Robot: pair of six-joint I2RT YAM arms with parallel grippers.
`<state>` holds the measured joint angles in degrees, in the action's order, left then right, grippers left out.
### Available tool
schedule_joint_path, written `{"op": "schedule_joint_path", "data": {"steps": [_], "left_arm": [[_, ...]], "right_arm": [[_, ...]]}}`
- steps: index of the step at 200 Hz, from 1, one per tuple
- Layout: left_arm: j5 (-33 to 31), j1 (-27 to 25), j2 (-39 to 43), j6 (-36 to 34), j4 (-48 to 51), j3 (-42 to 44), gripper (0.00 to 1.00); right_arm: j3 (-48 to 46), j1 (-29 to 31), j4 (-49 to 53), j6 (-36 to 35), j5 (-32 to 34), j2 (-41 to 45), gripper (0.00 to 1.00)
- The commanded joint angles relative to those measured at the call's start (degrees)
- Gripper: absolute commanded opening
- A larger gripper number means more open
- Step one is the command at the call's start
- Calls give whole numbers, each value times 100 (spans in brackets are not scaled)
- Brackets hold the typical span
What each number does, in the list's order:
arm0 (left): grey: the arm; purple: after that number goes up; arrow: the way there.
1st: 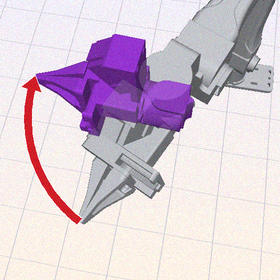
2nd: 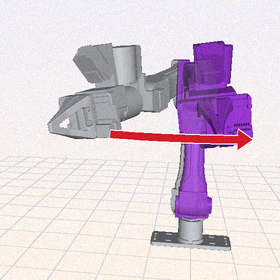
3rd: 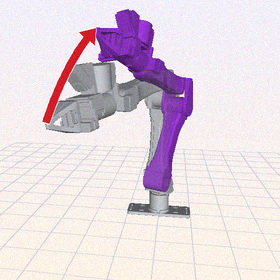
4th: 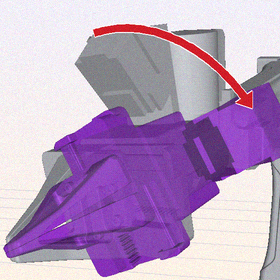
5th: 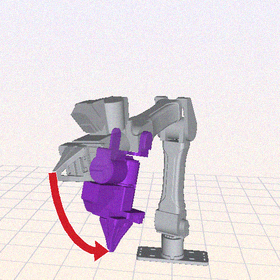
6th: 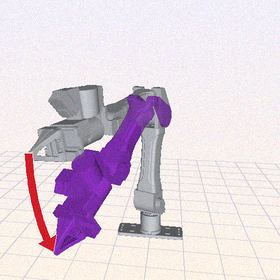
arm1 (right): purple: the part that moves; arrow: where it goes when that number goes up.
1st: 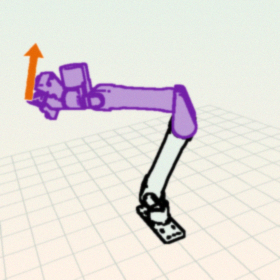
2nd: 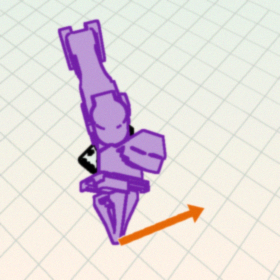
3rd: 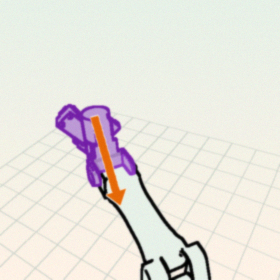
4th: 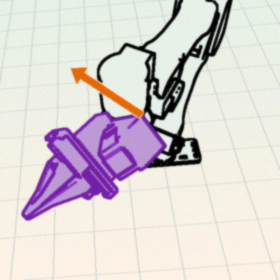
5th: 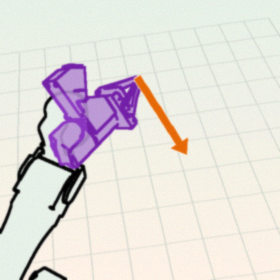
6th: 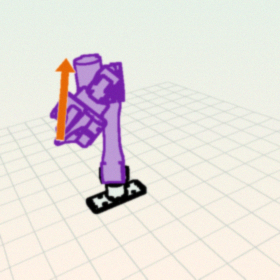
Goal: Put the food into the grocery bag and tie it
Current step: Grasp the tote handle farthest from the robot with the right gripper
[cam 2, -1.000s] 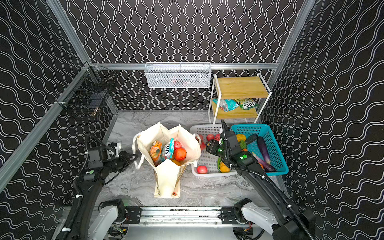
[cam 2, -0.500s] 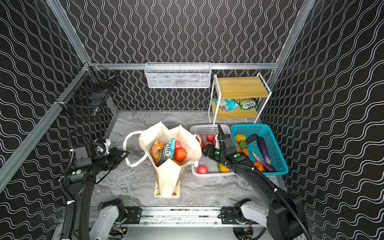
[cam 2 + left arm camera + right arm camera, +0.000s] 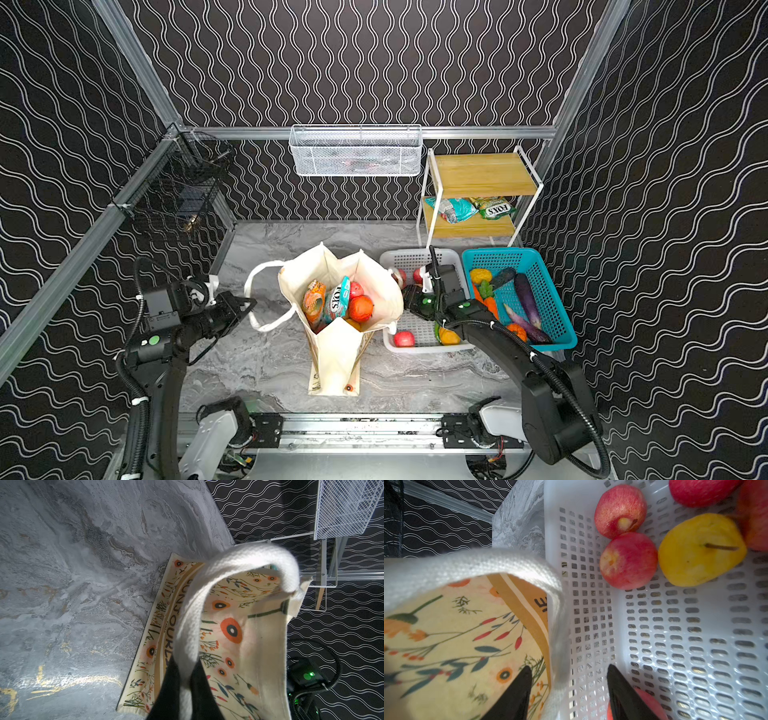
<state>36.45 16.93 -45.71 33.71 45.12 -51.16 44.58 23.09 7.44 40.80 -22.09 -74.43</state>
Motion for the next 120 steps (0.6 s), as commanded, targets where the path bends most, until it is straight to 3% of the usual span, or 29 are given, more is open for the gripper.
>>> {"op": "schedule_joint_path", "data": {"steps": [1,79,120], "left_arm": [[167,21,3,-83,-76,-61,0],[293,17,10,8,-168,-52,0],[317,21,27,-11,-170,-61,0]], "right_arm": [[-15,-6,-416,77,-162,-112,57],[92,-6,-777,150,-121,-518,50],[156,-15,-907,176,-120,-716,34]]}}
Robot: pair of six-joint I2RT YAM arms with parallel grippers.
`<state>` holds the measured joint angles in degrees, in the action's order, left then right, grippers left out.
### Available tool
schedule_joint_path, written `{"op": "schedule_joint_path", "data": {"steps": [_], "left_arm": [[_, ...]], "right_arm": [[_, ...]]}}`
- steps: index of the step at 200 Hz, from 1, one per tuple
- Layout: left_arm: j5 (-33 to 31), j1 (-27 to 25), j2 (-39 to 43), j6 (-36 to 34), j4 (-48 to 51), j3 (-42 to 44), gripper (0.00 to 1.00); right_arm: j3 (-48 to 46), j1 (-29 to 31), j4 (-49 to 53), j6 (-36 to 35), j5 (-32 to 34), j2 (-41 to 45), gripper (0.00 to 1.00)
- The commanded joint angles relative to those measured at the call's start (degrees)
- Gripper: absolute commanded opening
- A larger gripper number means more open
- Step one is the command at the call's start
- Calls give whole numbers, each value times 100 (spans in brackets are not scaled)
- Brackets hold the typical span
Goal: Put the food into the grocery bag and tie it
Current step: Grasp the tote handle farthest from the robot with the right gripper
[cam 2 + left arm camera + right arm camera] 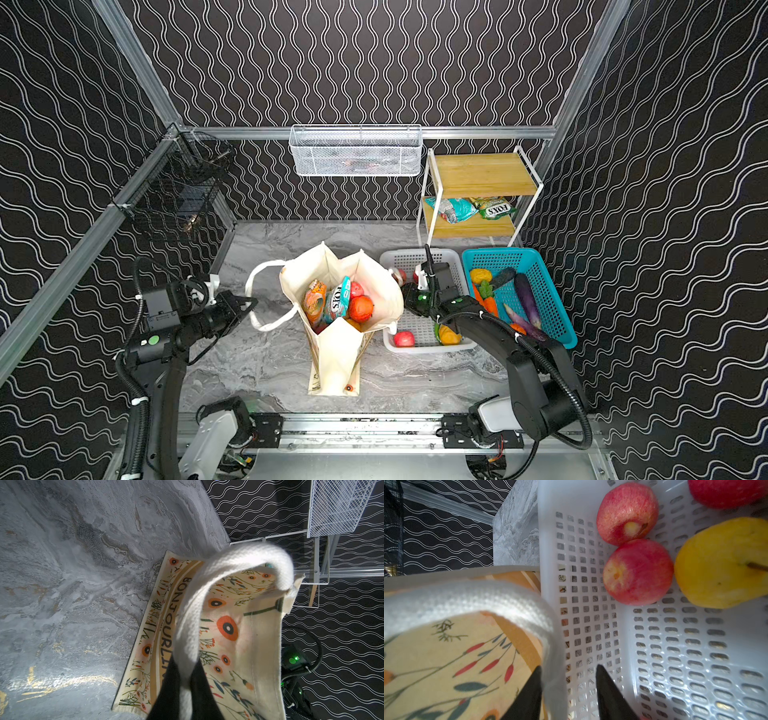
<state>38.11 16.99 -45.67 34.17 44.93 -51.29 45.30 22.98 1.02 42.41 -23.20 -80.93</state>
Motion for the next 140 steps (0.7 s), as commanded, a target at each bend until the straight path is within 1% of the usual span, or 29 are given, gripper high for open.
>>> {"op": "schedule_joint_path", "data": {"steps": [1,38,52,84,102,126,140], "left_arm": [[148,14,23,-54,-146,-52,0],[161,14,38,-57,-116,-105,0],[142,10,41,-71,-86,-162,0],[58,14,1,-154,78,-399,0],[-18,14,-10,-180,183,-605,0],[-202,14,-120,-293,486,-1077,0],[-348,14,-219,-366,738,-1433,0]], "right_arm": [[88,-4,-262,18,-9,-70,33],[119,-31,-200,-48,-12,-46,11],[140,-38,-27,-125,109,173,6],[410,-57,944,-529,526,899,0],[573,-88,1435,-660,720,1383,0],[920,-134,2057,-760,817,1863,0],[1239,-142,2385,-814,721,2015,0]]}}
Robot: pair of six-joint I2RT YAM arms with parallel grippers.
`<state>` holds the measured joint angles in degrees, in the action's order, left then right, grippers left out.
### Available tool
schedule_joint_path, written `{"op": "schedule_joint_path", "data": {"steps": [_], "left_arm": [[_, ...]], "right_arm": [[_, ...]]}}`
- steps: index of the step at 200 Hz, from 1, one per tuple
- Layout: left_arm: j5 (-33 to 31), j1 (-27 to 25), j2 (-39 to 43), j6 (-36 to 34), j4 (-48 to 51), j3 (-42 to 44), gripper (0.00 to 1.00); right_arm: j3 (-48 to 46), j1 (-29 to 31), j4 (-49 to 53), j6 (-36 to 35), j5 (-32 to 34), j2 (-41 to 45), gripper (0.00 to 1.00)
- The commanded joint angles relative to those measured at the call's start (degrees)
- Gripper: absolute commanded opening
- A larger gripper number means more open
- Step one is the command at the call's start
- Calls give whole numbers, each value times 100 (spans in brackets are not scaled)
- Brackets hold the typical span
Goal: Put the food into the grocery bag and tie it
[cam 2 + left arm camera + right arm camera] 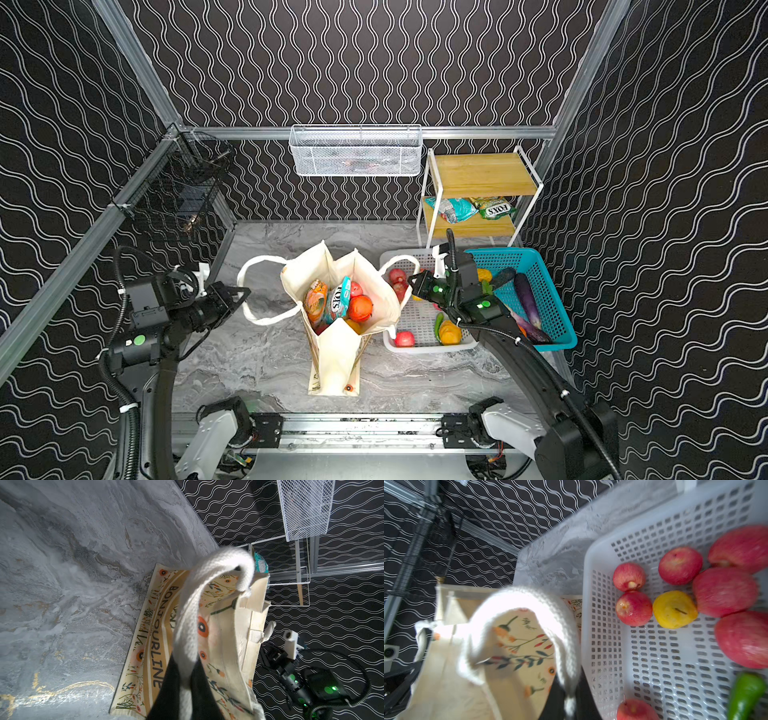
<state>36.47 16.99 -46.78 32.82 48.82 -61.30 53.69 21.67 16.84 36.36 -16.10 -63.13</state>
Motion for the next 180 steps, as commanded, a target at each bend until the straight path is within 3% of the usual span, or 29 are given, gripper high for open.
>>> {"op": "schedule_joint_path", "data": {"steps": [1,49,97,132,180], "left_arm": [[-188,14,-114,-236,366,-456,0],[-247,14,-420,-302,680,-1250,0],[65,15,-529,-13,484,-1632,0],[387,-32,-605,258,232,-1835,0],[716,-312,-612,621,-280,-1889,0]], "right_arm": [[451,-12,829,-213,-3,242,0],[1562,-22,1594,-231,-736,247,0],[2220,-19,1607,81,-1700,159,0],[2284,-14,839,733,-2557,150,0],[2067,0,-1358,2121,-3253,144,0]]}}
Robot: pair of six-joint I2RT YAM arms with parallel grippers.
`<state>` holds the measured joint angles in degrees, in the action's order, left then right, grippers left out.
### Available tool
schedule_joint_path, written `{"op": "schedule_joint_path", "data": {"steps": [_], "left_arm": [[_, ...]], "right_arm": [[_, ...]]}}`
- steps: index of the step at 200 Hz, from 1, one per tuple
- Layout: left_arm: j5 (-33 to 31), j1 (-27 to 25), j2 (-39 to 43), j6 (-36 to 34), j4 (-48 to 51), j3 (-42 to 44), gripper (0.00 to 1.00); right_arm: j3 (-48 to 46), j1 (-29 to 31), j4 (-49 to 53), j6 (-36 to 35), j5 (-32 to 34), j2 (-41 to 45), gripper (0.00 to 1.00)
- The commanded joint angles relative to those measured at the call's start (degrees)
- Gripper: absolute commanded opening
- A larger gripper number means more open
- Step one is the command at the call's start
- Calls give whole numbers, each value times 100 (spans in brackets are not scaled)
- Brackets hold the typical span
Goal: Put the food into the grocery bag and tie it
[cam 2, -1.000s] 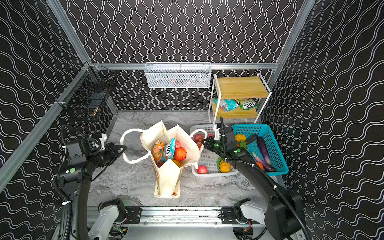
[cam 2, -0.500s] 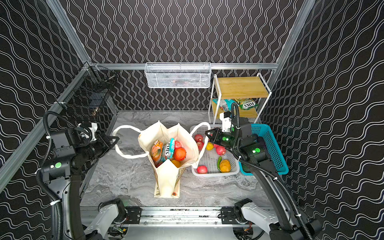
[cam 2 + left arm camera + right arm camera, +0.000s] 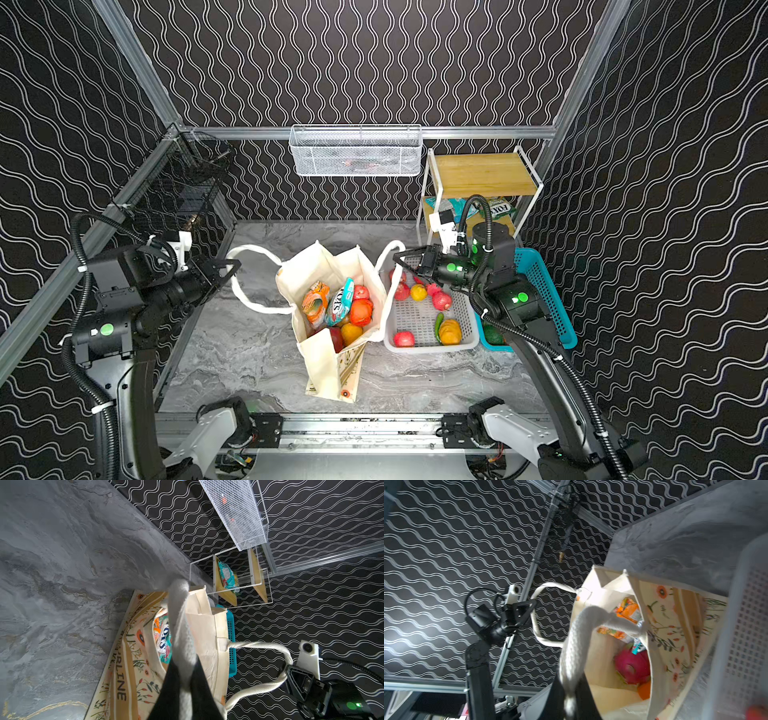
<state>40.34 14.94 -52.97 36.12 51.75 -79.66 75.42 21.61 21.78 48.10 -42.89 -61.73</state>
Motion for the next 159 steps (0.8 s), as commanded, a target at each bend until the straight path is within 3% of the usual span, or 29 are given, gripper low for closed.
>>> {"op": "schedule_joint_path", "data": {"steps": [1,25,61,84,113,159], "left_arm": [[336,-110,6,299,-580,-51,0],[368,-202,34,393,-763,7,0],[443,-378,93,593,-1132,287,1],[350,-609,99,605,-1220,412,1],[202,-847,100,568,-1223,530,0],[110,-852,84,440,-1138,650,0]], "right_arm": [[-110,8,-1901,978,-581,0,0],[-242,45,-2998,1657,-602,-147,0],[-388,278,-3766,1938,-309,-529,0],[-518,568,-3848,1834,-81,-746,0],[-612,847,-3194,1198,167,-884,0],[-1203,916,-2192,249,402,-472,26]]}}
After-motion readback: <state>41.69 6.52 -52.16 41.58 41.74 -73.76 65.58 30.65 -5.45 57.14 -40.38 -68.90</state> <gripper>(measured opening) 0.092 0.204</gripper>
